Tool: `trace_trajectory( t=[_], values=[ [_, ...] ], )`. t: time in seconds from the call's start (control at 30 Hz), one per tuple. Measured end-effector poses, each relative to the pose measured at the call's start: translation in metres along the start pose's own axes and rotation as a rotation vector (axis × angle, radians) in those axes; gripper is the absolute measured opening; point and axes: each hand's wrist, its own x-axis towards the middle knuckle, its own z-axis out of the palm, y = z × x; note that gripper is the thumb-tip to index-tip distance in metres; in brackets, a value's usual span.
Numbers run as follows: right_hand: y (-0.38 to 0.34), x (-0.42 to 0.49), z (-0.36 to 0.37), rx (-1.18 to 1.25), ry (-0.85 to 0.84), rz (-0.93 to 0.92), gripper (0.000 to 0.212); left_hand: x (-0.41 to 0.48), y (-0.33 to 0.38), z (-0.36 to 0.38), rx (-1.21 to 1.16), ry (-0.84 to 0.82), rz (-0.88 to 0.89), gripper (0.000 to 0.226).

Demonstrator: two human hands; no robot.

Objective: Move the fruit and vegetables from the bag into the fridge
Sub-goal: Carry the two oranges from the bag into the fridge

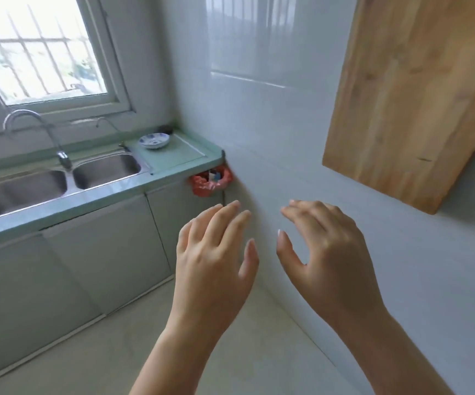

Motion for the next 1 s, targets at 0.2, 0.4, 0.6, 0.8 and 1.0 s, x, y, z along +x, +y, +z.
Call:
trace_trajectory(
  t=[0.2, 0.4, 0.6, 0.8, 1.0],
  values=[
    [-0.023, 0.067, 0.086, 0.181, -0.033, -0.161, 0.036, 0.035, -0.076, 0.000, 0.199, 0.071, -0.144, 0.035],
    [-0.046, 0.133, 0.163, 0.367, -0.095, -0.295, 0.036, 0.073, -0.141, -0.003, 0.364, 0.156, -0.292, 0.035],
    [-0.091, 0.164, 0.240, 0.545, -0.182, -0.396, 0.036, 0.072, -0.203, -0.008, 0.476, 0.183, -0.447, 0.036],
    [-0.162, 0.170, 0.305, 0.660, -0.253, -0.488, 0.033, 0.047, -0.272, -0.036, 0.564, 0.195, -0.607, 0.037],
    [-0.263, 0.183, 0.377, 0.693, -0.266, -0.560, 0.032, 0.024, -0.371, -0.083, 0.624, 0.226, -0.675, 0.037]
  ],
)
